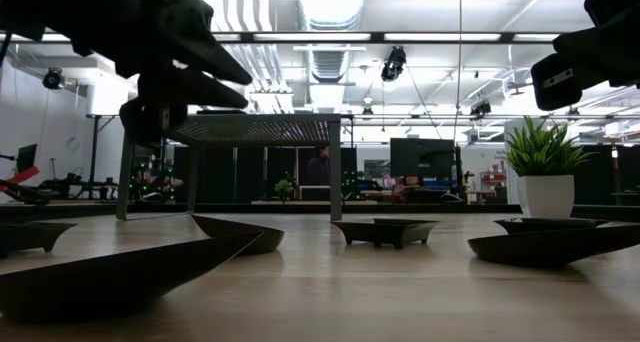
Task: Pick & Place Mini shaped plates
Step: Put the black square plate on the shelf
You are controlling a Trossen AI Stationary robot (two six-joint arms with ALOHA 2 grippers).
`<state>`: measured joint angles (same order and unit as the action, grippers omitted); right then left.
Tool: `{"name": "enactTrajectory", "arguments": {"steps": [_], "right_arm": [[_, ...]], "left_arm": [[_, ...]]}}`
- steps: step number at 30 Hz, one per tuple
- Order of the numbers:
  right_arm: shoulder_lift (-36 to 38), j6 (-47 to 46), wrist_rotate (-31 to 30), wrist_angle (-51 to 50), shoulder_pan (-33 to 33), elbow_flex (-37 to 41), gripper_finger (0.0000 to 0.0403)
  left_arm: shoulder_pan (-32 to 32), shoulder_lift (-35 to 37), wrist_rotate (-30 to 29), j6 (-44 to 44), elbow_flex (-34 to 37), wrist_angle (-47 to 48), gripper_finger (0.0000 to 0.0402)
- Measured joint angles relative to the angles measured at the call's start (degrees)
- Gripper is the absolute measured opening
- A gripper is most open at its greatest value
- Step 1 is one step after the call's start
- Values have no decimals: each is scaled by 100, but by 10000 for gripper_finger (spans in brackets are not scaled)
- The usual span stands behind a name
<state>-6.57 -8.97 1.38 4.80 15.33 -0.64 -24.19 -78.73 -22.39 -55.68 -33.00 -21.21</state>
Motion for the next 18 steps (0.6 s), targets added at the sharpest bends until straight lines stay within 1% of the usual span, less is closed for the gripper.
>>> {"name": "enactTrajectory", "arguments": {"steps": [10, 18], "right_arm": [[2, 0, -2, 0, 1, 0, 8], [0, 0, 0, 0, 0, 1, 8]], "left_arm": [[-37, -774, 48, 21, -596, 13, 94], [-36, -1342, 188, 347, -1245, 17, 94]]}}
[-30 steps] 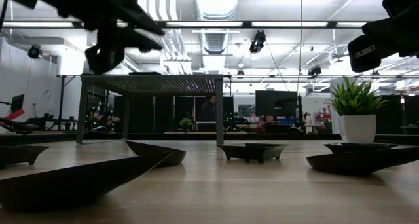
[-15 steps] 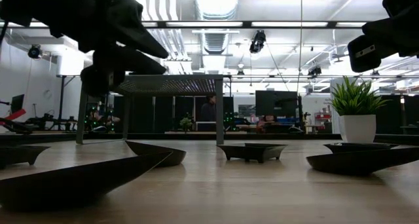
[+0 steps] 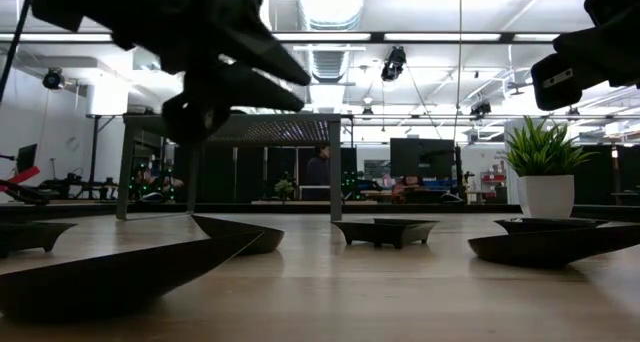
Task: Pick & Place Mini shaped plates
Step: Put the black square plate on the shelf
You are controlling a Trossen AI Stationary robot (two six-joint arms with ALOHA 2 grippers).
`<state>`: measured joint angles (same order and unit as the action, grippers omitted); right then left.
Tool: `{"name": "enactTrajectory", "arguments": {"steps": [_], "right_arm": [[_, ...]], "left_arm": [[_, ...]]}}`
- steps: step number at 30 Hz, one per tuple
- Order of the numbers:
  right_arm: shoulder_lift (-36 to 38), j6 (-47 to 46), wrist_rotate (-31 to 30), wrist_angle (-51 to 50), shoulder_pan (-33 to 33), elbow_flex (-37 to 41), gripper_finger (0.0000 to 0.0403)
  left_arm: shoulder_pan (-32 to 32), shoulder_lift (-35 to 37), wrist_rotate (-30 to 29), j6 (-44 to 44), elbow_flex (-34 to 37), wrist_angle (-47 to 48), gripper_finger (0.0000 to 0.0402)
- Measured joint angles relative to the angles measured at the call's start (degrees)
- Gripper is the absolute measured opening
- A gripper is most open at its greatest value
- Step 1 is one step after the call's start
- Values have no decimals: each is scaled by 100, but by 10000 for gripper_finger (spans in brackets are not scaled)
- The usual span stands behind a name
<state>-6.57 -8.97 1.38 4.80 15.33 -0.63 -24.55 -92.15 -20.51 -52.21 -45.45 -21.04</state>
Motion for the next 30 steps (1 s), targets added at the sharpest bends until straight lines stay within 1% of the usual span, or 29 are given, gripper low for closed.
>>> {"name": "enactTrajectory", "arguments": {"steps": [6, 14, 17, 19, 24, 27, 30], "right_arm": [[0, 0, 0, 0, 2, -2, 8], [0, 0, -1, 0, 0, 0, 8], [0, 0, 0, 0, 0, 0, 8], [0, 0, 0, 0, 2, 0, 8], [0, 0, 0, 0, 0, -2, 8], [0, 0, 0, 0, 1, 0, 8], [2, 0, -1, 0, 0, 0, 8]], "left_arm": [[-3, -214, 11, 109, -269, 2, 94], [-26, -197, 11, 226, -290, 5, 94], [-42, -197, 172, 231, -290, 67, 94], [-87, -195, 478, 219, -290, 233, 94], [-234, -114, 1890, 325, -290, 1150, 94], [-292, -29, 2415, 520, -290, 1837, 94], [-304, 82, 2901, 916, -290, 2505, 94]]}}
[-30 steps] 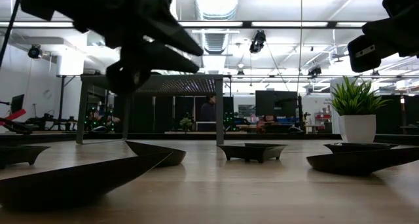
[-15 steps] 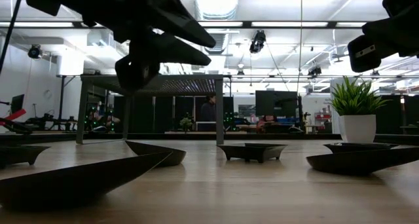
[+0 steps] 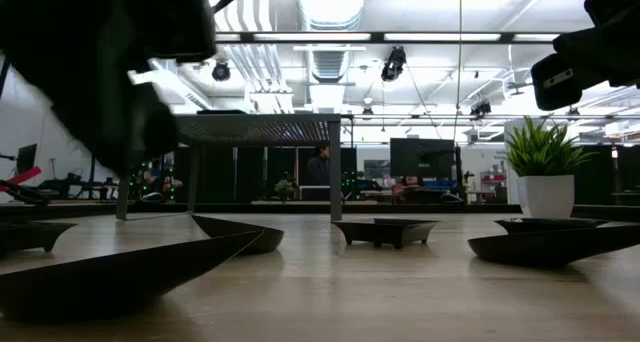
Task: Pick & Place Mini shaped plates
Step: Put the black square plate on the shelf
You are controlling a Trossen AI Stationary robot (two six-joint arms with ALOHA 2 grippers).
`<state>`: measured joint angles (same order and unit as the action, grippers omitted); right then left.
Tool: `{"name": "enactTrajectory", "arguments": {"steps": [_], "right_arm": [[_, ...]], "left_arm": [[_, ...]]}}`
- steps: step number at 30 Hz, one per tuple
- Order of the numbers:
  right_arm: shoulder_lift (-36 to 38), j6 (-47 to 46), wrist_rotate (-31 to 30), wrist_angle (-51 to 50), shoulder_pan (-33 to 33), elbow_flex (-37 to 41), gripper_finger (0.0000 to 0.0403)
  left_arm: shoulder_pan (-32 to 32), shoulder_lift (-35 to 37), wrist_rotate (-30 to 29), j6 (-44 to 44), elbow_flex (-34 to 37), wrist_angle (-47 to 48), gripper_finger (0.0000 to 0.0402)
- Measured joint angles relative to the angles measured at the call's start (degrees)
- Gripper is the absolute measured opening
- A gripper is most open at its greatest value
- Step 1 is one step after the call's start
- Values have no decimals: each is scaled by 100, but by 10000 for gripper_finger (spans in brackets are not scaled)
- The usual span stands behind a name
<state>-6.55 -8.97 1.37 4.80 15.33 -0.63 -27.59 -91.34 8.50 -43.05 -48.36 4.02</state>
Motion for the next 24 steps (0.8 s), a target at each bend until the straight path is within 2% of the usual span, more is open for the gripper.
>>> {"name": "enactTrajectory", "arguments": {"steps": [3, 6, 9, 13, 18, 24], "right_arm": [[-2, 0, 0, 2, 0, -1, 8], [-2, 0, 1, 2, 0, 0, 8], [-2, 0, 2, 2, 0, -2, 8], [-2, 0, 2, 2, 0, 0, 8], [-2, 0, 2, 2, 0, -1, 8], [-2, 0, 2, 2, 0, -1, 8]], "left_arm": [[24, 138, 298, 379, 0, 638, 94], [27, 331, 265, 916, -7, 1353, 94], [36, 562, -68, 1281, -7, 2047, 94], [37, 804, -905, 1456, -11, 2806, 94], [39, 816, -1347, 1574, 0, 2994, 94], [39, 676, -1043, 1746, 151, 2984, 94]]}}
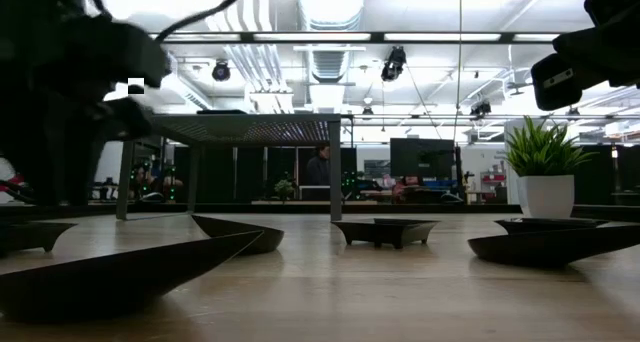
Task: Pick & Place Mini shaped plates
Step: Put the black square plate on the shelf
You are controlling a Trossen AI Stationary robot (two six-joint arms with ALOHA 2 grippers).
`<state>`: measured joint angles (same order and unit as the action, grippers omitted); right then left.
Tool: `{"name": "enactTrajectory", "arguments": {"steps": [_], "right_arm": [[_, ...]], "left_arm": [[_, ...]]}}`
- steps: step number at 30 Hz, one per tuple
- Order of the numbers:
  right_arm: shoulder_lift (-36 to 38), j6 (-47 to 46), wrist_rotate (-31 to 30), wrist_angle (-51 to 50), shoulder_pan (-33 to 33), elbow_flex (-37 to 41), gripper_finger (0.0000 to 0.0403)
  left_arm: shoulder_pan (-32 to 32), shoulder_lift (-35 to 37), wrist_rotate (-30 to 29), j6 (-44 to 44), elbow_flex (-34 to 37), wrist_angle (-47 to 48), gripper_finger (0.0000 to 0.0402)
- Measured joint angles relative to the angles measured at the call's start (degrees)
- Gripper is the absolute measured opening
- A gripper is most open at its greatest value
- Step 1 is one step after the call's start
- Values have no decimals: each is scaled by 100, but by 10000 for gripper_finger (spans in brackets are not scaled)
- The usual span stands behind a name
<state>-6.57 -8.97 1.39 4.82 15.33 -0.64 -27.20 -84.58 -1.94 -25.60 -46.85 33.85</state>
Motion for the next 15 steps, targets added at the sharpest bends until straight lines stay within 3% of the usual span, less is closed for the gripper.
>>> {"name": "enactTrajectory", "arguments": {"steps": [15], "right_arm": [[0, 0, 0, 0, 2, 0, 8]], "left_arm": [[0, -42, 316, -256, 214, -276, 94]]}}
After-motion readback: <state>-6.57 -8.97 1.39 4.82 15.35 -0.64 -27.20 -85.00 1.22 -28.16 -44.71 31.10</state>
